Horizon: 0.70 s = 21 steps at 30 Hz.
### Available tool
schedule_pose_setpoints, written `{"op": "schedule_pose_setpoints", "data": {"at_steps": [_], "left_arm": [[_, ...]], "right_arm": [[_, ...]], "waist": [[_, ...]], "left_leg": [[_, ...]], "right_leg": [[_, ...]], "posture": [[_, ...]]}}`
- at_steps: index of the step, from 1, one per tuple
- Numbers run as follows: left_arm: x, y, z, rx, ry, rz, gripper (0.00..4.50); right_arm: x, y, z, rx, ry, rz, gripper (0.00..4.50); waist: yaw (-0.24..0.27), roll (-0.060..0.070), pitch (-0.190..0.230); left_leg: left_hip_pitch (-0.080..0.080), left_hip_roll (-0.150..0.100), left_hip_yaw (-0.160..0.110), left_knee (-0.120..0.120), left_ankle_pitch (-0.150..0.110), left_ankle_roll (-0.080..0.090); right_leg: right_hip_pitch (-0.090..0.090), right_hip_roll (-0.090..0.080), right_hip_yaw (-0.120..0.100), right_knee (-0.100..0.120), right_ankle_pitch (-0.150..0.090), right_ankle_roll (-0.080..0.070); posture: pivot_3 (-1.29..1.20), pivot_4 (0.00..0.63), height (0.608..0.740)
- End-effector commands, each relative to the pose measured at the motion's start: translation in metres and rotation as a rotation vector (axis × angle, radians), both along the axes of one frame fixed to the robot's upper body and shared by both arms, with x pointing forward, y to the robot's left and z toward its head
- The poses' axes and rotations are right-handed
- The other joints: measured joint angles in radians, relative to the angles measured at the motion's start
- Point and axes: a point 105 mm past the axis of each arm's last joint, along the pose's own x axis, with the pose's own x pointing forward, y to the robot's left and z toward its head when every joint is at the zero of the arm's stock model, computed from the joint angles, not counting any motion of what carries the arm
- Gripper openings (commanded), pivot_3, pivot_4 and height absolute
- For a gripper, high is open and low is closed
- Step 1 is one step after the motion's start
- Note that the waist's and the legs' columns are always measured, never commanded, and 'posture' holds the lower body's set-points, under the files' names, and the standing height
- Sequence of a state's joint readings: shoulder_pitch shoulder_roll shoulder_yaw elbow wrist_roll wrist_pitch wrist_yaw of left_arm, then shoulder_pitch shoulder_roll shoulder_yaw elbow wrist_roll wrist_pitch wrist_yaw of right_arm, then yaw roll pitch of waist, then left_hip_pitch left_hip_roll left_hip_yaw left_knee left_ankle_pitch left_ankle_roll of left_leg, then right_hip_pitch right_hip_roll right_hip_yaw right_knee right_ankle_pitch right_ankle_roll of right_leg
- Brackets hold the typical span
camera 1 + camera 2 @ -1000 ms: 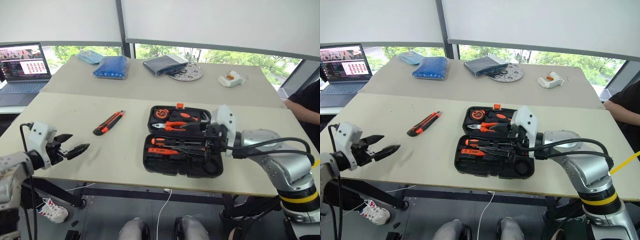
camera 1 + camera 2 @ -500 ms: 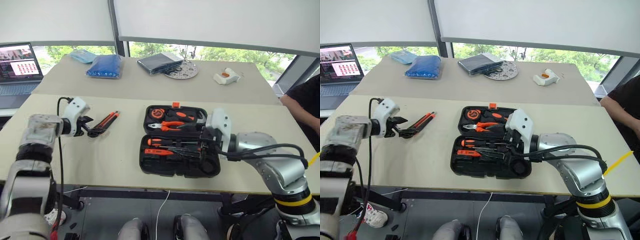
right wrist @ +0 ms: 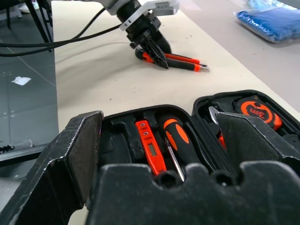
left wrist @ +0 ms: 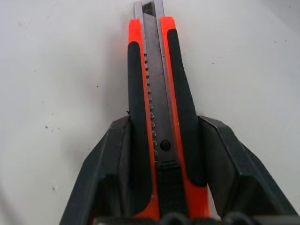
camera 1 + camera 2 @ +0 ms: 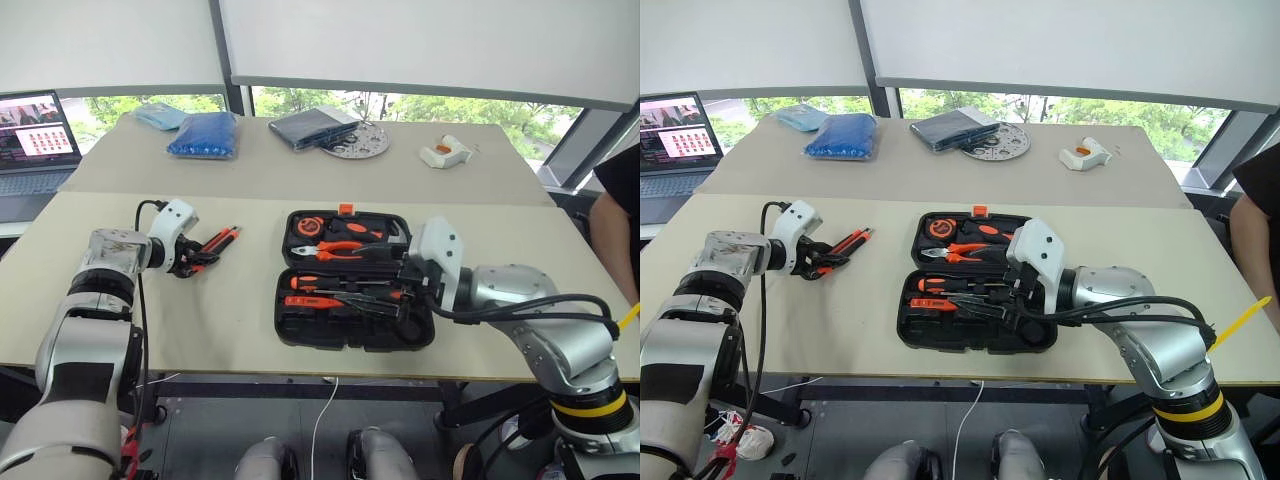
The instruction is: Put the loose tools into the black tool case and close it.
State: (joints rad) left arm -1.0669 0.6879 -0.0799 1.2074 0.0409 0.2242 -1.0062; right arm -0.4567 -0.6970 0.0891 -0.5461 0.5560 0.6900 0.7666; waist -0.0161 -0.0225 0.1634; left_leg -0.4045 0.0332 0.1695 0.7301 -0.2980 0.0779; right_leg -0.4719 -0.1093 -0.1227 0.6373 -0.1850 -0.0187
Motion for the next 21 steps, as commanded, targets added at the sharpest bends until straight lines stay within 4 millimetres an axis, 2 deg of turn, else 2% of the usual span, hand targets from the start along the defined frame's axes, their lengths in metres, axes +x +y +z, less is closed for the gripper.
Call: {"op": "schedule_pose_setpoints", "data": {"at_steps": [1,4,6,8,10,14,21], "left_arm": [[0.0,0.008,0.042,-0.058,-0.098,-0.037,1.69],[-0.009,-0.016,0.074,-0.076,-0.187,-0.267,1.69],[-0.031,-0.042,0.087,-0.066,-0.21,-0.502,1.69],[-0.057,-0.067,0.09,-0.044,-0.195,-0.702,1.69],[-0.08,-0.09,0.084,-0.03,-0.153,-0.848,1.69],[-0.119,-0.133,0.058,-0.008,-0.037,-1.093,1.69],[-0.127,-0.179,0.036,-0.044,0.046,-1.198,1.69]], "right_arm": [[-0.009,-0.01,0.01,-0.002,-0.031,-0.015,4.5],[-0.014,-0.018,0.007,-0.008,-0.004,-0.029,4.5],[-0.017,-0.025,0.004,-0.018,0.012,-0.051,4.5],[-0.019,-0.033,0.001,-0.031,0.021,-0.075,4.5],[-0.021,-0.04,-0.002,-0.046,0.029,-0.102,4.5],[-0.032,-0.056,-0.008,-0.077,0.058,-0.16,4.5],[-0.045,-0.062,-0.012,-0.078,0.077,-0.216,4.5]], "waist": [[0.0,-0.001,0.001],[0.005,-0.003,0.002],[0.011,-0.003,0.002],[0.012,-0.003,0.002],[0.011,-0.003,0.002],[0.013,-0.003,0.002],[0.024,-0.003,0.002]], "left_leg": [[-0.001,0.0,0.0,0.001,0.0,0.0],[-0.002,0.0,0.0,0.001,0.0,0.0],[-0.003,0.0,-0.001,0.002,0.0,0.0],[-0.003,-0.001,-0.001,0.002,0.0,0.0],[-0.003,-0.002,0.0,0.001,0.0,0.0],[0.0,-0.001,-0.001,0.002,0.0,0.0],[0.001,-0.001,-0.001,0.003,0.0,0.0]], "right_leg": [[-0.001,0.0,0.0,0.002,0.0,-0.001],[-0.002,0.0,-0.001,0.003,0.001,-0.005],[-0.002,-0.001,-0.002,0.003,0.002,-0.006],[-0.002,-0.003,-0.002,0.003,0.001,-0.005],[-0.002,-0.004,-0.001,0.002,0.001,-0.005],[0.0,-0.003,-0.001,0.004,-0.004,0.0],[0.002,-0.003,0.0,0.005,-0.003,0.001]], "posture": [[0.0,0.15,0.718],[0.0,0.15,0.718],[0.0,0.15,0.718],[0.0,0.15,0.718],[0.0,0.15,0.718],[0.0,0.15,0.718],[0.0,0.15,0.718]]}}
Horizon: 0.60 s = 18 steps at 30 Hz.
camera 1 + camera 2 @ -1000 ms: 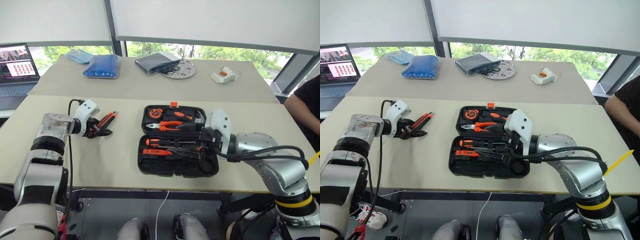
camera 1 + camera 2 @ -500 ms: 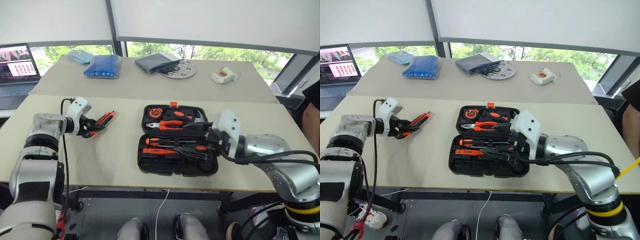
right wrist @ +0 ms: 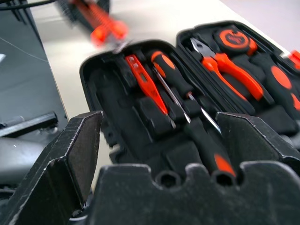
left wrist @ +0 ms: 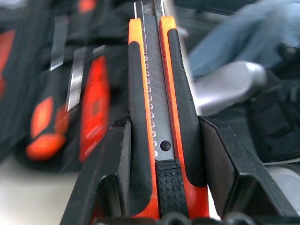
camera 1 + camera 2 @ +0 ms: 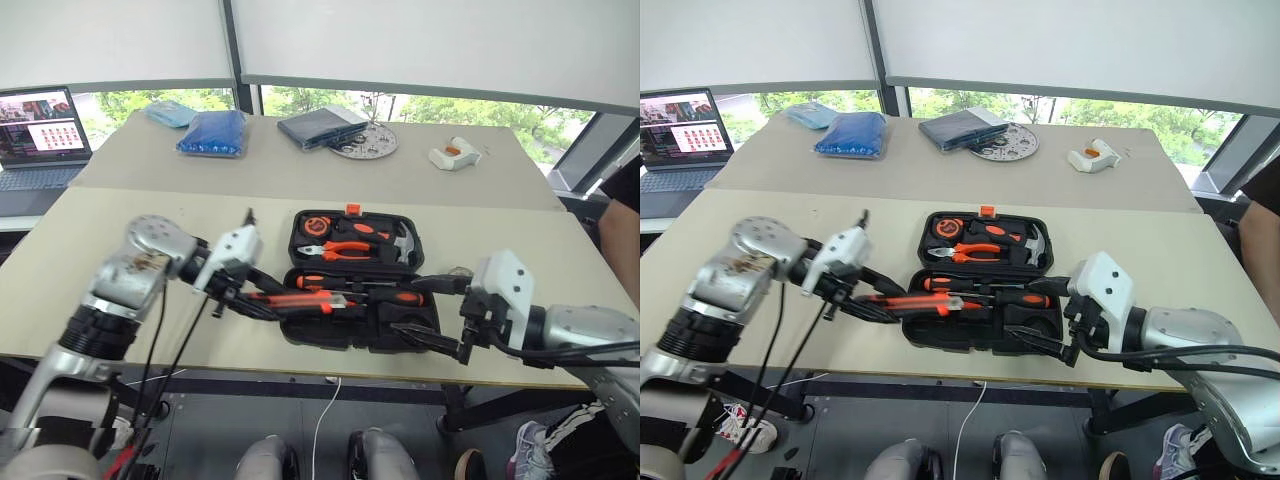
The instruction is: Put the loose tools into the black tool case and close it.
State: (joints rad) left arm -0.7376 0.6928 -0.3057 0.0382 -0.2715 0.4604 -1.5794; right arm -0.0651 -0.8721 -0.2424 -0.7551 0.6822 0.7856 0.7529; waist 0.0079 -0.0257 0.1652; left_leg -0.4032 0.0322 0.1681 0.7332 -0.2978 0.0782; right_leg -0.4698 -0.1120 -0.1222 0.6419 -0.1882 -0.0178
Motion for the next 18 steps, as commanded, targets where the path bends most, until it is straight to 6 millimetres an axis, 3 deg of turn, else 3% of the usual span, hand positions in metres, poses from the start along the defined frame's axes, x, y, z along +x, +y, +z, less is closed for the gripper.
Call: {"op": "schedule_pose_setpoints", "data": {"at_steps": [1,12,18], "left_arm": [[-0.003,-0.019,0.003,0.017,0.001,-0.049,1.69],[0.006,-0.045,-0.028,0.089,-0.001,-0.043,1.69],[0.017,-0.056,-0.033,0.076,0.006,-0.027,1.69]], "right_arm": [[-0.007,0.001,0.009,0.002,-0.042,-0.024,4.5],[-0.02,0.006,0.003,0.027,-0.016,-0.073,4.5],[-0.021,0.005,0.002,0.032,-0.016,-0.096,4.5]], "waist": [[0.001,0.0,0.0],[0.006,0.0,0.0],[0.006,0.0,0.0]], "left_leg": [[0.0,0.0,0.0,0.0,0.0,0.0],[-0.001,0.0,-0.002,0.001,0.0,0.001],[0.0,0.0,-0.003,0.001,0.0,0.002]], "right_leg": [[0.0,0.0,0.0,0.0,0.0,0.0],[0.001,0.001,0.0,-0.001,0.0,-0.001],[0.002,0.0,0.0,-0.002,0.0,-0.001]], "posture": [[0.0,0.15,0.718],[0.0,0.15,0.718],[0.0,0.15,0.718]]}}
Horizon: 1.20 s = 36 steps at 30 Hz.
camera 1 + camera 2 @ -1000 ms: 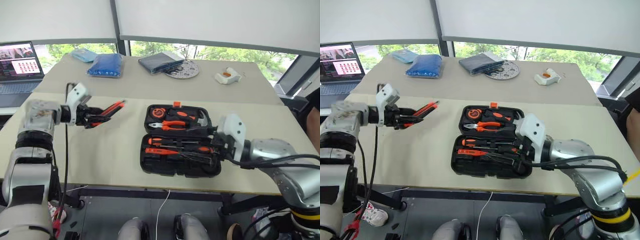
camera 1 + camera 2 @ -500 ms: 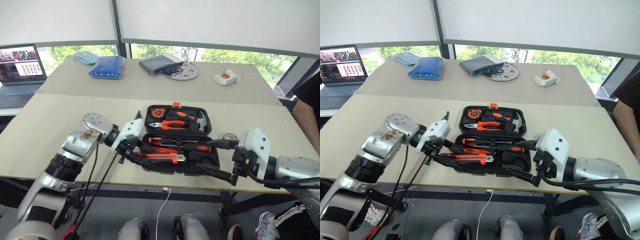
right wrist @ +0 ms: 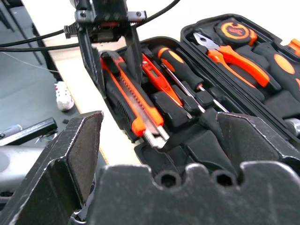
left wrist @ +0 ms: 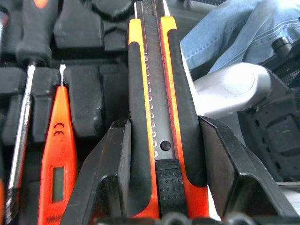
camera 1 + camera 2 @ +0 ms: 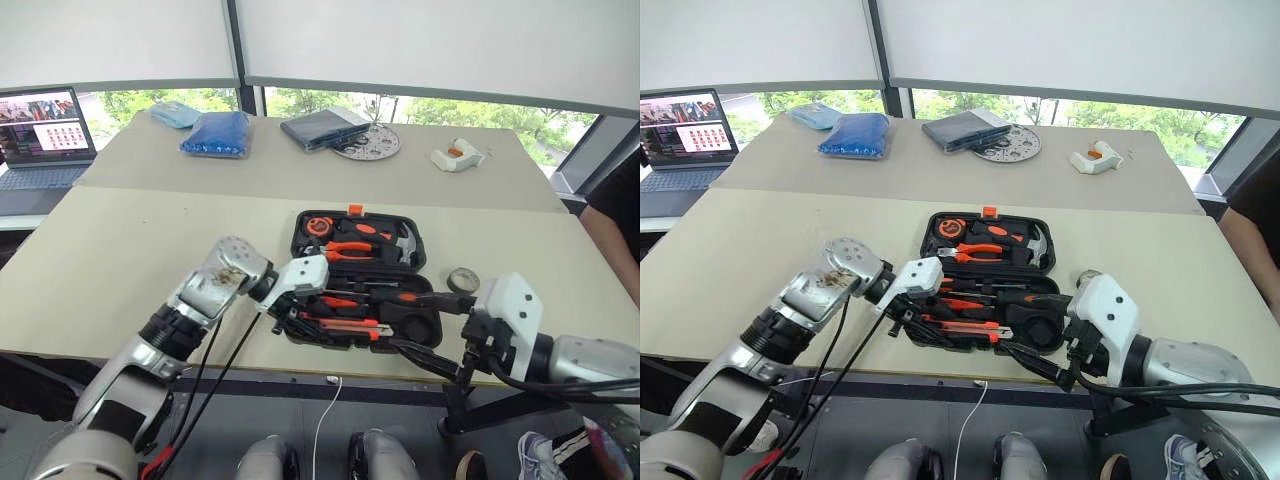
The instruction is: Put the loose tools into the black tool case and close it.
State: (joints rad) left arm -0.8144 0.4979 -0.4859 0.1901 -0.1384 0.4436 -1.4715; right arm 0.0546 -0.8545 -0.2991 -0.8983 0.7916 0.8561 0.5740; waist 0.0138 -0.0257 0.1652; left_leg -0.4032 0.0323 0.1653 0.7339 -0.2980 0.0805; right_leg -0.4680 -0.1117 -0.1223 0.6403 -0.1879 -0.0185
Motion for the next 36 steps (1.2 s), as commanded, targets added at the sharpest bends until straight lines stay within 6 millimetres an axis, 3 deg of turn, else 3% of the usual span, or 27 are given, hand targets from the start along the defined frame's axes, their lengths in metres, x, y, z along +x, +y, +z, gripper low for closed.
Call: {"op": "schedule_pose_setpoints", "data": {"at_steps": [1,3,8,12,16,24,25,31,36], "left_arm": [[0.005,-0.003,0.005,0.0,-0.013,-0.009,1.69],[0.009,-0.002,0.004,-0.002,-0.019,0.004,2.74],[0.006,0.001,0.017,-0.044,-0.013,-0.015,4.43],[0.003,0.003,0.033,-0.109,-0.004,-0.018,4.48],[0.008,0.006,0.031,-0.119,-0.022,0.014,3.34],[0.01,0.006,0.014,-0.082,-0.06,-0.003,0.25],[0.009,0.007,0.011,-0.072,-0.063,-0.012,0.06],[0.005,0.009,-0.002,-0.005,-0.052,-0.059,0.06],[0.005,0.022,-0.028,0.128,-0.128,-0.133,0.06]], "right_arm": [[-0.003,0.0,0.008,-0.003,-0.046,-0.011,4.5],[-0.002,0.0,0.008,-0.002,-0.048,-0.016,4.5],[-0.001,0.001,0.008,-0.001,-0.053,-0.02,4.5],[0.0,0.001,0.007,0.0,-0.055,-0.014,4.5],[0.001,0.002,0.007,-0.001,-0.056,-0.006,4.5],[0.004,0.001,0.007,-0.011,-0.061,0.003,4.5],[0.005,0.001,0.007,-0.012,-0.061,0.003,4.5],[0.014,-0.01,0.008,-0.007,-0.066,-0.061,4.5],[0.016,-0.018,0.007,-0.026,-0.067,-0.085,4.5]], "waist": [[-0.001,0.0,0.0],[-0.001,0.0,0.0],[0.004,0.0,0.0],[0.003,0.0,0.0],[0.003,0.0,0.0],[0.002,0.0,0.0],[0.002,0.0,0.0],[0.002,0.0,0.0],[0.002,0.001,-0.001]], "left_leg": [[0.0,0.0,0.0,0.0,0.0,0.0],[0.0,0.0,0.0,0.0,0.0,0.0],[0.0,0.0,-0.001,0.001,-0.001,0.001],[-0.001,0.0,-0.002,0.003,-0.002,0.003],[-0.001,0.0,-0.002,0.003,-0.002,0.003],[-0.001,0.0,-0.002,0.003,-0.002,0.003],[-0.001,0.0,-0.002,0.003,-0.002,0.003],[-0.001,0.0,-0.002,0.003,-0.002,0.003],[0.0,0.0,-0.002,0.003,-0.002,0.003]], "right_leg": [[0.0,0.0,0.0,0.0,0.0,0.0],[0.0,0.0,0.0,0.0,0.0,0.0],[0.001,-0.001,0.0,0.0,0.0,0.0],[0.001,-0.001,0.0,0.0,0.001,0.001],[0.002,-0.001,0.0,0.0,0.0,0.001],[0.002,-0.001,-0.001,-0.001,0.0,0.001],[0.002,-0.001,-0.001,-0.001,0.0,0.001],[0.002,-0.001,-0.001,-0.001,0.0,0.001],[0.003,-0.001,-0.001,-0.002,0.0,0.001]], "posture": [[0.0,0.15,0.718],[0.0,0.15,0.718],[0.0,0.15,0.718],[0.0,0.15,0.718],[0.0,0.15,0.718],[0.0,0.15,0.718],[0.0,0.15,0.718],[0.0,0.15,0.718],[0.0,0.15,0.718]]}}
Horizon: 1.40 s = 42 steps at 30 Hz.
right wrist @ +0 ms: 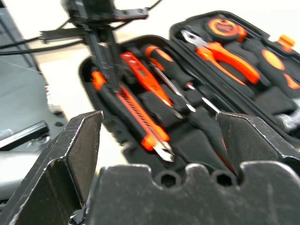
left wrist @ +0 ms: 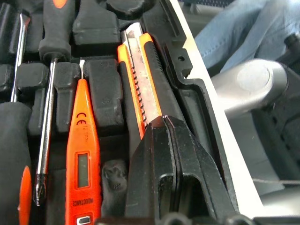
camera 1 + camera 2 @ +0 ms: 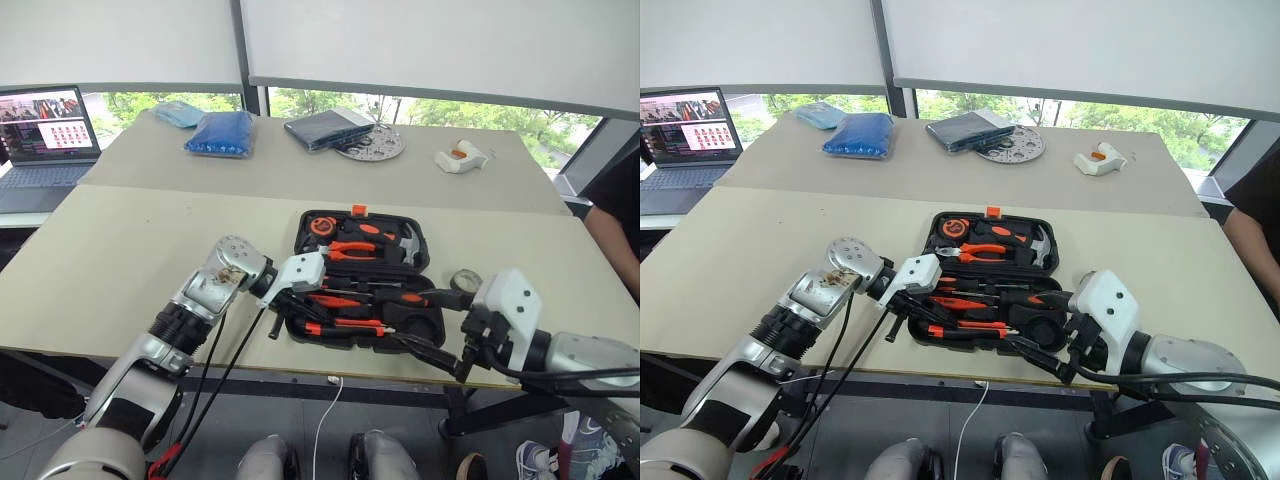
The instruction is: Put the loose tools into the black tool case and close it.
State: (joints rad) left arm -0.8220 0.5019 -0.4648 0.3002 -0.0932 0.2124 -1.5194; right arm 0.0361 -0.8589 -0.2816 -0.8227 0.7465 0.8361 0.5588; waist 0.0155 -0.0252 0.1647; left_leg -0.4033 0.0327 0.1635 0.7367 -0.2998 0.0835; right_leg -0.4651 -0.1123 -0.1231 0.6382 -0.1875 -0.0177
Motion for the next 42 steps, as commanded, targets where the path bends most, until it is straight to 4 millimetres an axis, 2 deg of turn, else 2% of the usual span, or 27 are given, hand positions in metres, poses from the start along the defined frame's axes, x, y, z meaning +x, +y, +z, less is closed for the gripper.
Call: {"op": "schedule_pose_setpoints", "data": {"at_steps": [1,4,7,9,11,14,17,18,21,24,29,36,40,41,42], "left_arm": [[-0.004,0.012,-0.029,0.14,-0.033,-0.061,0.06],[0.0,0.012,-0.031,0.14,-0.034,-0.049,0.06],[0.007,0.01,-0.025,0.115,-0.053,-0.029,0.06],[0.011,0.006,-0.014,0.071,-0.041,-0.005,0.06],[0.018,0.001,0.007,-0.021,0.004,0.058,0.06],[0.02,0.003,0.048,-0.198,0.061,0.09,0.74],[0.017,0.014,0.085,-0.348,0.085,0.105,1.8],[0.016,0.018,0.095,-0.388,0.078,0.112,2.3],[0.014,0.026,0.113,-0.465,0.031,0.149,3.26],[0.007,0.034,0.12,-0.491,0.036,0.164,4.46],[-0.004,0.037,0.117,-0.487,0.035,0.168,4.49],[-0.009,0.042,0.104,-0.434,-0.017,0.218,4.49],[-0.012,0.044,0.1,-0.421,-0.031,0.228,4.5],[-0.012,0.044,0.1,-0.419,-0.034,0.23,4.5],[-0.012,0.044,0.099,-0.415,-0.037,0.232,4.5]], "right_arm": [[0.001,-0.006,0.011,-0.025,-0.066,-0.014,4.5],[0.007,-0.017,0.013,-0.036,-0.078,-0.066,4.5],[0.006,-0.019,0.013,-0.04,-0.079,-0.067,4.5],[0.006,-0.019,0.013,-0.041,-0.079,-0.065,4.5],[0.005,-0.019,0.012,-0.043,-0.065,-0.064,4.5],[0.005,-0.025,0.01,-0.048,-0.033,-0.087,4.5],[0.014,-0.038,0.007,-0.073,-0.007,-0.141,4.5],[0.019,-0.044,0.005,-0.088,-0.001,-0.164,4.5],[0.035,-0.062,-0.003,-0.119,0.019,-0.229,4.5],[0.056,-0.079,-0.013,-0.146,0.041,-0.301,4.5],[0.088,-0.095,-0.029,-0.211,0.063,-0.343,4.5],[0.109,-0.1,-0.044,-0.242,0.1,-0.339,4.5],[0.115,-0.1,-0.055,-0.247,0.135,-0.329,3.59],[0.116,-0.1,-0.056,-0.246,0.137,-0.328,3.11],[0.118,-0.1,-0.057,-0.238,0.137,-0.331,2.83]], "waist": [[0.0,0.001,0.0],[-0.002,0.002,-0.002],[-0.002,0.003,-0.003],[-0.001,0.003,-0.003],[-0.002,0.003,-0.003],[-0.002,0.003,-0.003],[-0.005,0.003,-0.002],[-0.006,0.003,-0.003],[-0.006,0.003,-0.003],[-0.005,0.003,-0.002],[-0.008,0.003,-0.002],[-0.012,0.004,-0.002],[-0.013,0.004,-0.002],[-0.015,0.004,-0.002],[-0.015,0.004,-0.002]], "left_leg": [[0.001,0.0,0.0,0.0,0.0,0.0],[0.005,0.001,0.0,-0.002,-0.001,0.001],[0.006,0.001,-0.001,-0.003,-0.002,0.003],[0.006,0.001,-0.001,-0.003,-0.002,0.003],[0.005,0.001,-0.001,-0.003,-0.002,0.004],[0.003,0.001,-0.001,-0.002,-0.002,0.004],[0.001,0.001,-0.001,-0.002,-0.002,0.004],[0.0,0.001,-0.001,-0.001,-0.002,0.004],[0.001,0.001,0.0,-0.001,-0.002,0.004],[0.003,0.0,0.0,-0.001,-0.002,0.003],[0.004,0.0,0.001,-0.001,-0.002,0.003],[0.004,0.0,0.001,-0.003,0.0,0.0],[0.004,0.0,0.002,-0.003,0.0,0.0],[0.004,0.0,0.002,-0.003,0.0,0.0],[0.004,0.0,0.002,-0.003,0.0,-0.001]], "right_leg": [[0.001,0.0,0.0,-0.001,0.0,0.0],[0.007,0.0,0.0,-0.005,0.0,0.0],[0.007,0.0,0.0,-0.006,0.001,0.002],[0.008,0.0,0.0,-0.006,0.001,0.002],[0.008,0.0,0.0,-0.007,0.002,0.003],[0.006,0.0,0.0,-0.007,0.002,0.003],[0.004,0.0,0.0,-0.007,0.002,0.003],[0.003,0.0,0.0,-0.008,0.002,0.003],[0.005,0.0,0.0,-0.008,0.002,0.004],[0.006,0.0,0.0,-0.009,0.001,0.004],[0.006,0.0,0.0,-0.008,0.001,0.005],[0.006,0.001,0.0,-0.008,0.001,0.004],[0.006,0.001,-0.001,-0.008,0.001,0.004],[0.006,0.001,-0.001,-0.008,0.001,0.004],[0.006,0.001,-0.001,-0.008,0.001,0.004]], "posture": [[0.0,0.15,0.718],[0.0,0.15,0.718],[0.0,0.15,0.718],[0.0,0.15,0.718],[0.0,0.15,0.718],[0.0,0.15,0.718],[0.0,0.15,0.718],[0.0,0.15,0.718],[0.0,0.15,0.718],[0.0,0.15,0.718],[0.0,0.15,0.718],[0.0,0.15,0.718],[0.0,0.15,0.718],[0.0,0.15,0.718],[0.0,0.15,0.718]]}}
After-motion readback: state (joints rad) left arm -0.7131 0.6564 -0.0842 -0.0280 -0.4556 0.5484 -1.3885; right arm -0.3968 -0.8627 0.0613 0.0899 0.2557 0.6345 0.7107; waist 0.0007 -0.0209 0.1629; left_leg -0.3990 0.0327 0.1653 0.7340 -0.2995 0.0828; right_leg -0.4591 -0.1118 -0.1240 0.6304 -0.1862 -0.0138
